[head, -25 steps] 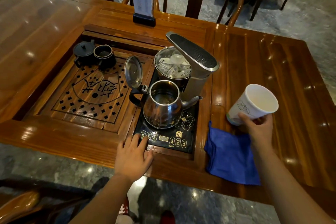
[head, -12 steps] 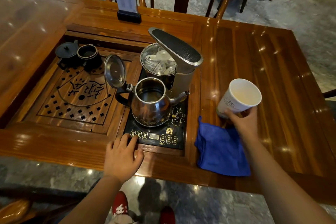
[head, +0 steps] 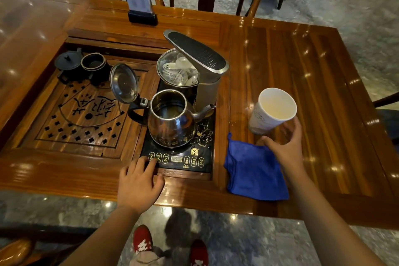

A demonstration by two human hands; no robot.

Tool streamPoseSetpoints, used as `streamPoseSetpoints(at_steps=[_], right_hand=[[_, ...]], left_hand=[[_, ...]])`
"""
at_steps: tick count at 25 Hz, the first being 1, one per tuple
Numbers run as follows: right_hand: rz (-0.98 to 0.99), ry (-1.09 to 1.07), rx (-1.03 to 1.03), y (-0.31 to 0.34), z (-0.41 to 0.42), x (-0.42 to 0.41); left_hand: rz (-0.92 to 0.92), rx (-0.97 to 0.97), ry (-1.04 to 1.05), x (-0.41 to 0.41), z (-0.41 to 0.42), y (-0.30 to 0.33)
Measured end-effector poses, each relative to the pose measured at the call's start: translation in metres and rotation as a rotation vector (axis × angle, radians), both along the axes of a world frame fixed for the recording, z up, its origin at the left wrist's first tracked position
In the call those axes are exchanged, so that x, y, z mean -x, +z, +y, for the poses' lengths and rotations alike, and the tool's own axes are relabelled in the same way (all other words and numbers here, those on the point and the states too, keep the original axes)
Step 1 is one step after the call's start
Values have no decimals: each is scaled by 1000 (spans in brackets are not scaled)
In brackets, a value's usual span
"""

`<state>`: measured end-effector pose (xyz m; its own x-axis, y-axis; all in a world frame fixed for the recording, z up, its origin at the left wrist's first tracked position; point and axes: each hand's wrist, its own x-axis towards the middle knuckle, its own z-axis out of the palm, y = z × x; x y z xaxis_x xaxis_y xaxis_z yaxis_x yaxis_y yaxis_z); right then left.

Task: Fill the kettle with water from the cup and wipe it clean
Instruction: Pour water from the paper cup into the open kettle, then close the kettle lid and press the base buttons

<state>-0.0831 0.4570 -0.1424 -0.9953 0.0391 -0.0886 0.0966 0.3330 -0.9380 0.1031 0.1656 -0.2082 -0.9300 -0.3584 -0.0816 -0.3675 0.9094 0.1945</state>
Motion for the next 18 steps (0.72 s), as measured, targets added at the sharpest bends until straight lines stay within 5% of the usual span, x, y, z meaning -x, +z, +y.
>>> streamPoseSetpoints(at_steps=[3, 11, 18], right_hand=[[96, -134, -88, 2, -11, -44], [524, 554, -549, 20, -106, -73], [969, 785, -641, 82, -211, -40]], left_hand=[[-17, -10, 1, 0, 0, 2], [-8, -2, -5, -1, -1, 8], [-26, -27, -8, 1, -4, 5]])
